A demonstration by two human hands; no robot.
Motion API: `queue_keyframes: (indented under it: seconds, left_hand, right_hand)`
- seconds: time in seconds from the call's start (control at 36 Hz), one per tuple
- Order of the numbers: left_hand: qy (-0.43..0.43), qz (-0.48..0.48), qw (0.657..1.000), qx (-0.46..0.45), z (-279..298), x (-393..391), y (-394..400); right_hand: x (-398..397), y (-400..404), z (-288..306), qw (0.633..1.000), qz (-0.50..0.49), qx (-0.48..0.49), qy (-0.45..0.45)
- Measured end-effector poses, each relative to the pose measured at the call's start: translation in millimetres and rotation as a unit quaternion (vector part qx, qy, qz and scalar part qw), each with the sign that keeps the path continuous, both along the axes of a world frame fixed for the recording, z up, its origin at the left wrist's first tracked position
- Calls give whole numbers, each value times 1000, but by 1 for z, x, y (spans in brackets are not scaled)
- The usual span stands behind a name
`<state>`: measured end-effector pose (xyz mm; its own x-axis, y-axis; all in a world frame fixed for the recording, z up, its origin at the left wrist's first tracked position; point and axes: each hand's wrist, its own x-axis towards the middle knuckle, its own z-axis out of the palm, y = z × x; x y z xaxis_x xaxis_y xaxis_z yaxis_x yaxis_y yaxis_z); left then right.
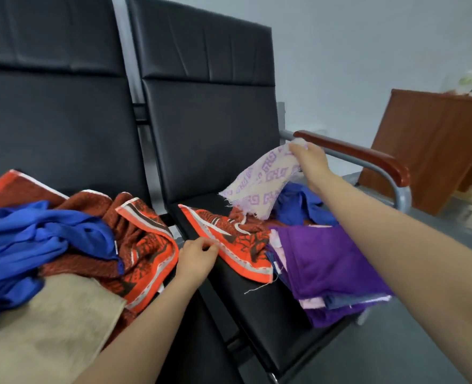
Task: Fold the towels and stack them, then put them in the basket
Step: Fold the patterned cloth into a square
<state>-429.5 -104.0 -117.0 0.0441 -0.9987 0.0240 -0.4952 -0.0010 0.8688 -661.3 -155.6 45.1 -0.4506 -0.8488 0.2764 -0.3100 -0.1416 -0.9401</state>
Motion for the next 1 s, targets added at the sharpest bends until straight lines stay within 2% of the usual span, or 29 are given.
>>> queue_keyframes:
  seconds: [0.06, 0.11, 0.28, 0.42, 0.53, 0.61, 0.69, 0.78, 0.89, 0.94, 1.0]
  left_hand:
    - [110, 2, 994, 30, 15, 12, 7]
    - [166, 13, 986, 34, 32, 30, 18]
    - [234, 49, 970, -48, 102, 97, 50]
    - [300, 69, 945, -108, 170, 152, 93]
    - [312, 75, 939, -125, 197, 188, 125]
    - [313, 66, 942, -101, 198, 203, 143]
    - [271, -3, 959, -80, 178, 210, 166]
    - [276, -32, 961, -7, 144, 218, 182]
    - [322, -39, 944, 65, 103, 235, 197]
    - [299, -54, 951, 60, 97, 240, 205]
    - [257, -75, 962, 56, 91, 257, 211]
  right_hand:
    - [17, 13, 29, 996, 44, -19, -68]
    - [36, 27, 53, 987, 89, -32, -127]
    - [97, 91, 101, 931, 273, -53, -237]
    - [154, 161, 121, 909, 318, -38, -266]
    - [201, 198, 109, 894, 353, -33, -276]
    - [231, 212, 88, 883, 376, 7, -283]
    - [258, 219, 63, 868, 419, 29, -265]
    - [278, 228, 42, 848, 466, 63, -245]
    - [285, 218, 20, 861, 452, 66, -223]
    - [280, 213, 10, 862, 457, 61, -210]
    - [275, 207, -2, 879, 436, 55, -187]
